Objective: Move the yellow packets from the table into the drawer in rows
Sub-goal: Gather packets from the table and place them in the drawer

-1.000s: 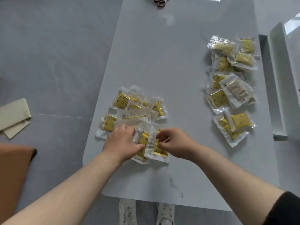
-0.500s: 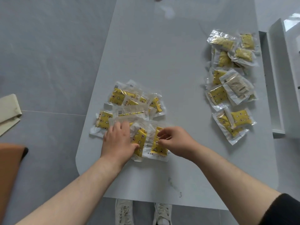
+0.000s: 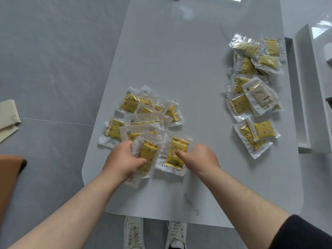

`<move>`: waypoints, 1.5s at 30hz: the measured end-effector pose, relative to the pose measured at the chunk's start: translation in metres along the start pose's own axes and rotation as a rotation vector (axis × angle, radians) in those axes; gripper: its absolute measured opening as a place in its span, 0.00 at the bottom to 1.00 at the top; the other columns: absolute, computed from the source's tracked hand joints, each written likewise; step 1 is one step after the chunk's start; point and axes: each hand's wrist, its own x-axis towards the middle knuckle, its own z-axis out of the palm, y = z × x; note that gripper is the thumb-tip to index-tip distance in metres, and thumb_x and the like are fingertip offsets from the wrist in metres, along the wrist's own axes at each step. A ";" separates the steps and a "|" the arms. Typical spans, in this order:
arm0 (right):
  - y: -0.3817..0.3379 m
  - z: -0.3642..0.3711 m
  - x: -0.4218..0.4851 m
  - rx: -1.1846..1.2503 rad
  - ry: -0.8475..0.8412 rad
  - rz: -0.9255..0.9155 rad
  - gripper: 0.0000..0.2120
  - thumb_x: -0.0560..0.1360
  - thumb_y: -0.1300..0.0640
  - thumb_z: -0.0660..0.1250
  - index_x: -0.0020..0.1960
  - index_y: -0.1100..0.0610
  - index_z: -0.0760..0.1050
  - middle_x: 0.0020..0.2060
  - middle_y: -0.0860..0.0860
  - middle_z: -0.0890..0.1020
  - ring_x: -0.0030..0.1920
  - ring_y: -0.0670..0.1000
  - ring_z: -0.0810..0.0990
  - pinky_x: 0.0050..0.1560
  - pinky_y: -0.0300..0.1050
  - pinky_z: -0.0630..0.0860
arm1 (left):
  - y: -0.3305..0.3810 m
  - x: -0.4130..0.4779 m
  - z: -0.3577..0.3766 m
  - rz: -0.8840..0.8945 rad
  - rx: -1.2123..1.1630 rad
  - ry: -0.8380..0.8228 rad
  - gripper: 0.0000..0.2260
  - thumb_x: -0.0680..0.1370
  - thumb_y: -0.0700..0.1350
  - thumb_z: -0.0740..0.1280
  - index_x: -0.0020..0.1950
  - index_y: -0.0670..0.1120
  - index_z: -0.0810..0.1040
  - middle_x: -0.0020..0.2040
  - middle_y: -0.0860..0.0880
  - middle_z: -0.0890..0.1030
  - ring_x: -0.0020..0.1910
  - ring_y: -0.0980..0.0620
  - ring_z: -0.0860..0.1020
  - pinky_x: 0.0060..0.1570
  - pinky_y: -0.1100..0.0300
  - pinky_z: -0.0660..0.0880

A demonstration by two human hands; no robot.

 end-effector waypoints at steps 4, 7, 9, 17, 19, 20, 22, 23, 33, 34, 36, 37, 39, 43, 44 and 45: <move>-0.016 0.012 -0.005 0.044 0.044 -0.008 0.26 0.69 0.36 0.69 0.49 0.59 0.74 0.42 0.52 0.79 0.44 0.55 0.79 0.34 0.41 0.68 | -0.016 -0.004 -0.017 -0.062 -0.273 -0.011 0.09 0.69 0.37 0.76 0.43 0.47 0.78 0.39 0.48 0.82 0.38 0.49 0.80 0.39 0.57 0.77; -0.030 0.021 -0.009 0.100 0.080 -0.026 0.31 0.69 0.39 0.71 0.59 0.60 0.68 0.55 0.56 0.78 0.57 0.59 0.77 0.48 0.47 0.74 | -0.035 -0.003 -0.032 -0.121 -0.460 0.050 0.09 0.70 0.32 0.74 0.44 0.43 0.79 0.40 0.45 0.83 0.37 0.47 0.80 0.36 0.60 0.75; -0.038 0.027 -0.011 0.143 0.069 -0.060 0.29 0.69 0.41 0.72 0.58 0.59 0.67 0.54 0.55 0.78 0.57 0.59 0.77 0.52 0.49 0.75 | -0.049 0.000 -0.041 -0.154 -0.543 0.089 0.09 0.70 0.31 0.74 0.47 0.41 0.79 0.41 0.45 0.83 0.37 0.47 0.81 0.37 0.60 0.75; -0.046 0.036 -0.017 0.301 -0.005 -0.068 0.15 0.74 0.48 0.70 0.47 0.57 0.68 0.40 0.49 0.73 0.41 0.52 0.74 0.35 0.44 0.68 | -0.082 0.003 -0.056 -0.198 -0.762 0.098 0.11 0.71 0.31 0.72 0.51 0.41 0.80 0.45 0.42 0.85 0.42 0.44 0.84 0.43 0.52 0.79; -0.048 0.045 -0.021 0.491 -0.050 -0.010 0.15 0.74 0.50 0.70 0.46 0.59 0.70 0.40 0.51 0.77 0.39 0.51 0.77 0.36 0.45 0.74 | -0.087 0.002 -0.058 -0.211 -0.793 0.103 0.11 0.71 0.31 0.72 0.50 0.41 0.79 0.45 0.42 0.85 0.42 0.43 0.84 0.44 0.50 0.80; -0.050 0.051 -0.025 0.621 -0.071 0.049 0.15 0.73 0.50 0.71 0.48 0.60 0.72 0.42 0.54 0.80 0.42 0.54 0.80 0.42 0.49 0.79 | -0.088 0.002 -0.060 -0.218 -0.806 0.104 0.11 0.71 0.31 0.72 0.50 0.41 0.79 0.45 0.41 0.85 0.43 0.43 0.84 0.45 0.48 0.80; -0.055 0.067 -0.036 0.865 -0.136 0.215 0.14 0.72 0.50 0.72 0.48 0.59 0.76 0.46 0.58 0.83 0.47 0.60 0.83 0.52 0.54 0.80 | -0.091 0.001 -0.063 -0.230 -0.820 0.106 0.11 0.71 0.31 0.72 0.52 0.40 0.79 0.45 0.41 0.84 0.43 0.42 0.83 0.46 0.45 0.80; -0.059 0.075 -0.041 0.938 -0.153 0.292 0.13 0.72 0.49 0.73 0.47 0.59 0.76 0.47 0.58 0.83 0.47 0.61 0.83 0.53 0.56 0.80 | -0.093 0.001 -0.065 -0.234 -0.822 0.110 0.11 0.71 0.31 0.72 0.52 0.40 0.79 0.45 0.41 0.84 0.43 0.42 0.83 0.47 0.44 0.80; -0.126 0.088 -0.057 0.828 0.020 0.630 0.33 0.70 0.49 0.75 0.65 0.60 0.63 0.64 0.63 0.65 0.61 0.65 0.72 0.61 0.53 0.71 | -0.104 -0.001 -0.086 -0.229 -0.831 0.124 0.09 0.72 0.31 0.71 0.46 0.43 0.80 0.42 0.43 0.85 0.38 0.46 0.84 0.40 0.52 0.81; -0.127 0.090 -0.057 0.841 0.048 0.630 0.34 0.69 0.49 0.76 0.65 0.60 0.62 0.64 0.63 0.66 0.61 0.65 0.73 0.61 0.53 0.71 | -0.104 -0.001 -0.088 -0.227 -0.831 0.119 0.09 0.72 0.31 0.71 0.46 0.43 0.80 0.42 0.43 0.85 0.38 0.46 0.84 0.39 0.52 0.81; -0.129 0.092 -0.056 0.857 0.098 0.621 0.36 0.67 0.50 0.78 0.65 0.61 0.61 0.64 0.63 0.68 0.62 0.65 0.73 0.61 0.54 0.71 | -0.106 -0.001 -0.090 -0.230 -0.836 0.111 0.09 0.72 0.31 0.72 0.47 0.43 0.80 0.43 0.42 0.85 0.39 0.45 0.84 0.38 0.50 0.81; -0.129 0.094 -0.055 0.859 0.121 0.606 0.35 0.67 0.51 0.78 0.64 0.61 0.62 0.64 0.63 0.70 0.62 0.65 0.73 0.62 0.54 0.71 | -0.108 -0.001 -0.092 -0.233 -0.840 0.108 0.09 0.72 0.32 0.72 0.48 0.43 0.80 0.44 0.42 0.85 0.40 0.44 0.84 0.39 0.49 0.81; -0.130 0.097 -0.054 0.864 0.144 0.591 0.34 0.66 0.50 0.78 0.62 0.62 0.64 0.62 0.62 0.74 0.61 0.64 0.75 0.63 0.55 0.73 | -0.110 -0.003 -0.095 -0.235 -0.848 0.103 0.09 0.72 0.32 0.72 0.49 0.42 0.79 0.44 0.42 0.85 0.42 0.42 0.84 0.42 0.47 0.81; -0.128 0.099 -0.056 0.958 0.136 0.549 0.27 0.66 0.51 0.78 0.57 0.61 0.69 0.54 0.58 0.79 0.53 0.61 0.79 0.55 0.51 0.77 | -0.113 -0.008 -0.098 -0.237 -0.853 0.092 0.09 0.72 0.33 0.72 0.48 0.42 0.79 0.44 0.42 0.85 0.42 0.42 0.84 0.42 0.46 0.81; -0.126 0.100 -0.058 0.994 0.135 0.522 0.24 0.67 0.52 0.78 0.55 0.59 0.70 0.51 0.56 0.80 0.50 0.60 0.80 0.54 0.52 0.78 | -0.113 -0.009 -0.099 -0.237 -0.856 0.090 0.09 0.72 0.33 0.72 0.48 0.43 0.79 0.44 0.42 0.85 0.42 0.42 0.84 0.42 0.46 0.81; -0.122 0.101 -0.060 1.026 0.138 0.491 0.22 0.67 0.54 0.78 0.53 0.57 0.70 0.49 0.55 0.81 0.47 0.58 0.80 0.53 0.53 0.79 | -0.113 -0.011 -0.100 -0.238 -0.862 0.084 0.09 0.72 0.33 0.72 0.48 0.43 0.79 0.44 0.42 0.85 0.41 0.42 0.84 0.41 0.45 0.81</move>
